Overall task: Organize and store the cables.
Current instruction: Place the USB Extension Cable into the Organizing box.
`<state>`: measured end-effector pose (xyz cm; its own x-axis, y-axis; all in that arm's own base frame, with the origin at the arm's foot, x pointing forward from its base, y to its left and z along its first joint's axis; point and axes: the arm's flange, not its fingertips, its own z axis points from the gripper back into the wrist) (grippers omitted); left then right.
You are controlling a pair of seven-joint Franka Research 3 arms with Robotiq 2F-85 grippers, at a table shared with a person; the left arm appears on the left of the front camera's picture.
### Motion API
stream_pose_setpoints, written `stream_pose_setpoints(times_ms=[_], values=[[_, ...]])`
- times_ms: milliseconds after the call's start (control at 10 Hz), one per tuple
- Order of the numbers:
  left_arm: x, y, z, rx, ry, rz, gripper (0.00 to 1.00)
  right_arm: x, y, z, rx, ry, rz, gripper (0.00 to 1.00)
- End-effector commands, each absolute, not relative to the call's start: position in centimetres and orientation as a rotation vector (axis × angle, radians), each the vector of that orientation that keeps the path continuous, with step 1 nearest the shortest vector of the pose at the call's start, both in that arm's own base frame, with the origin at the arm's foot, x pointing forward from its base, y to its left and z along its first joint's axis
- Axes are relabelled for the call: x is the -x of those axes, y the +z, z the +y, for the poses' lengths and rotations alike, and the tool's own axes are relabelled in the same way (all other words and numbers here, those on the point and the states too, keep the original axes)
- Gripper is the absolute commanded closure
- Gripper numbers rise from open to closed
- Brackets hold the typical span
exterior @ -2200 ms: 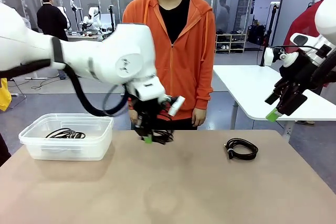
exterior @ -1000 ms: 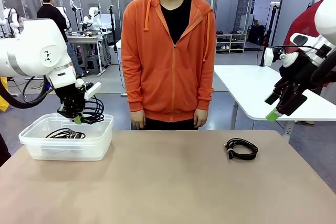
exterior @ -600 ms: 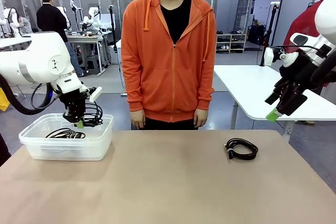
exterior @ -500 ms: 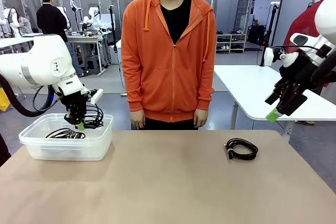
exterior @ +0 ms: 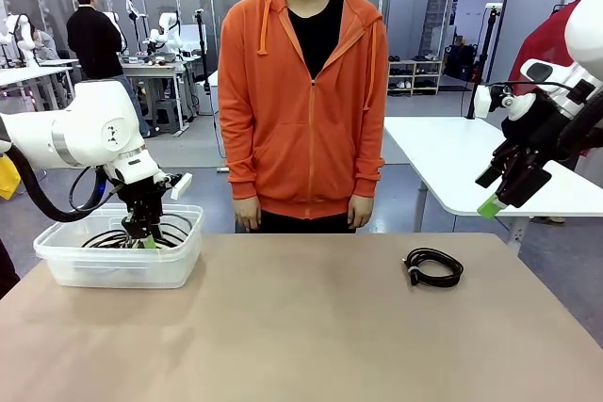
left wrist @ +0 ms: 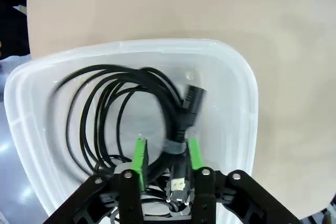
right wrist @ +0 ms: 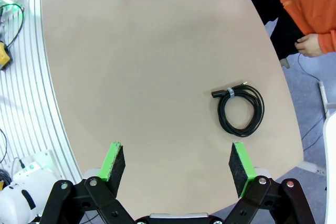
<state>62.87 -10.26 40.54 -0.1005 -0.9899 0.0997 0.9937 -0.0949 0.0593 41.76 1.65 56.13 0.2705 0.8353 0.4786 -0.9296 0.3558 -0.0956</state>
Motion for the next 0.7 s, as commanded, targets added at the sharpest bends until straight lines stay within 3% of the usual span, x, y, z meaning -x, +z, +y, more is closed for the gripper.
stream_pose_setpoints(times_ms=[0,400,600], values=[[-62.9,41.0,-10.3,0.041,-1.634,-0.118,0.38,-41.7,56.1,1.7,-0.220,1.198,-0.495,0.00],[-61.4,42.2,-10.2,0.058,-1.603,-0.174,0.00,-41.7,56.1,1.7,-0.220,1.198,-0.495,0.00],[-60.3,42.6,-10.5,0.058,-1.585,-0.192,0.00,-41.7,56.1,1.7,-0.220,1.198,-0.495,0.00]])
